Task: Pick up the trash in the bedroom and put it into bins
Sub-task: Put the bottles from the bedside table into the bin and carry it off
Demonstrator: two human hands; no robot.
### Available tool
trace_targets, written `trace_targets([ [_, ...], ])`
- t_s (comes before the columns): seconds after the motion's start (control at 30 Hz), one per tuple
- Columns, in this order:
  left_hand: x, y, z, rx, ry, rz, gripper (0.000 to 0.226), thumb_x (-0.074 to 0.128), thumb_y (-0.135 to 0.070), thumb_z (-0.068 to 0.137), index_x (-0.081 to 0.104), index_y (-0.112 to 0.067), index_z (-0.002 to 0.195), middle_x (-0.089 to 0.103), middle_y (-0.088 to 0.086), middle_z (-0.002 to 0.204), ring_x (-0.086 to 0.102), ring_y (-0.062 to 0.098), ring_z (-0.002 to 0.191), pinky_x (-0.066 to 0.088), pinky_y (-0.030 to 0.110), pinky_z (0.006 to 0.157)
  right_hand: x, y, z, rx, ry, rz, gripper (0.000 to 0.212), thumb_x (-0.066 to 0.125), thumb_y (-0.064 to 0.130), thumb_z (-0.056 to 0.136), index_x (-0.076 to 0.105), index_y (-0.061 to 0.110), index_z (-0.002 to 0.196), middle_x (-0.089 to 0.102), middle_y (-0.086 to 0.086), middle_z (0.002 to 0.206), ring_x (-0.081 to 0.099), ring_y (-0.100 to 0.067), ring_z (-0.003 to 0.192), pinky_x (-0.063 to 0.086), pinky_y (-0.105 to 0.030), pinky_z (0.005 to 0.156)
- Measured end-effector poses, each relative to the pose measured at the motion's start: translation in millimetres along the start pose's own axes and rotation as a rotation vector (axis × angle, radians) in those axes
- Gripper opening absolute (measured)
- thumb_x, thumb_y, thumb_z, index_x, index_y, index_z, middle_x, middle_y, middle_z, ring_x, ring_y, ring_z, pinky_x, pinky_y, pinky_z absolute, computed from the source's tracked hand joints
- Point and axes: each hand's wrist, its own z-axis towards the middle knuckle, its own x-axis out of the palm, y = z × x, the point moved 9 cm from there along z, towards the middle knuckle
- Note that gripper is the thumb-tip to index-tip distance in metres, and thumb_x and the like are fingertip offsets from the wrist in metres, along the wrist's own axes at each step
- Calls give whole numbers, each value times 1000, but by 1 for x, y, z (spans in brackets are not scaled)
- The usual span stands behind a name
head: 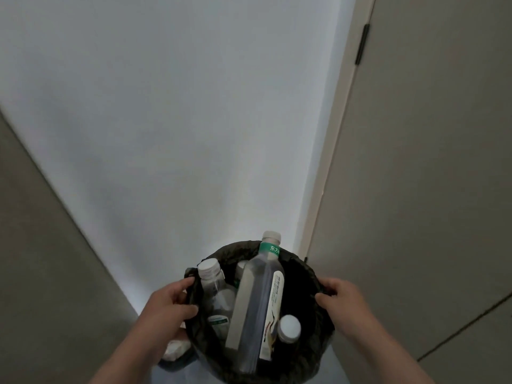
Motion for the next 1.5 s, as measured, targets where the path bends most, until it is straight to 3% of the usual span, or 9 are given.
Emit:
trace_targets([
  [0.23,13,1,126,-41,0,-8,61,53,17,81,53,-18,131,59,13,94,63,31,82,58,49,66,31,-9,132,55,43,-92,39,53,-7,80,72,28,79,72,9,69,63,-1,60,51,-17,60],
  [0.4,34,17,192,-76,-12,-28,62,52,18,82,51,-17,133,61,3,87,63,22,72,55,32,50,47,-40,203,110,54,-146,34,54,-6,80,74,21,87,69,11,62,62,-11,64,51,-31,69],
  [0.63,70,69,255,-204,-84,-59,63,53,16,82,52,-24,130,66,0,103,64,19,79,58,35,58,65,-74,281,133,170,-218,38,55,-4,83,65,32,74,69,10,73,62,-8,68,47,-14,55],
  [0.77,105,124,286,-284,-155,-98,63,48,20,80,55,-26,124,71,-12,86,67,13,70,59,38,56,76,-122,328,152,251,-271,34,54,-5,84,69,24,80,70,3,76,58,-8,66,42,-7,48],
  [0.87,128,179,323,-332,-175,-113,66,49,19,80,52,-22,131,66,5,111,66,24,88,58,41,60,96,-165,369,146,312,-308,35,53,-4,84,68,27,78,68,9,72,61,-6,68,41,-8,48],
  [1.0,148,256,375,-377,-217,-83,62,50,17,78,58,-23,125,65,8,109,65,31,92,58,44,67,133,-232,420,174,368,-352,30,51,-2,86,68,23,81,62,10,70,54,1,65,41,-8,53],
  [1.17,150,356,438,-437,-272,-59,57,49,18,78,59,-23,117,66,8,97,65,33,85,58,45,68,204,-324,478,172,420,-387,26,50,-3,85,70,12,89,70,-3,83,66,-19,79,49,-24,64],
  [1.37,131,447,495,-487,-335,-39,49,44,24,75,60,-17,97,65,13,85,61,31,75,54,46,68,295,-406,525,150,472,-423,27,51,-4,86,65,9,104,66,-7,92,62,-23,86,51,-29,75],
  [1.5,111,492,526,-496,-386,-13,49,45,23,75,60,-18,99,64,13,88,61,32,78,54,37,63,345,-436,545,135,488,-450,27,51,-4,86,65,8,106,64,-6,91,61,-22,85,47,-26,74],
])
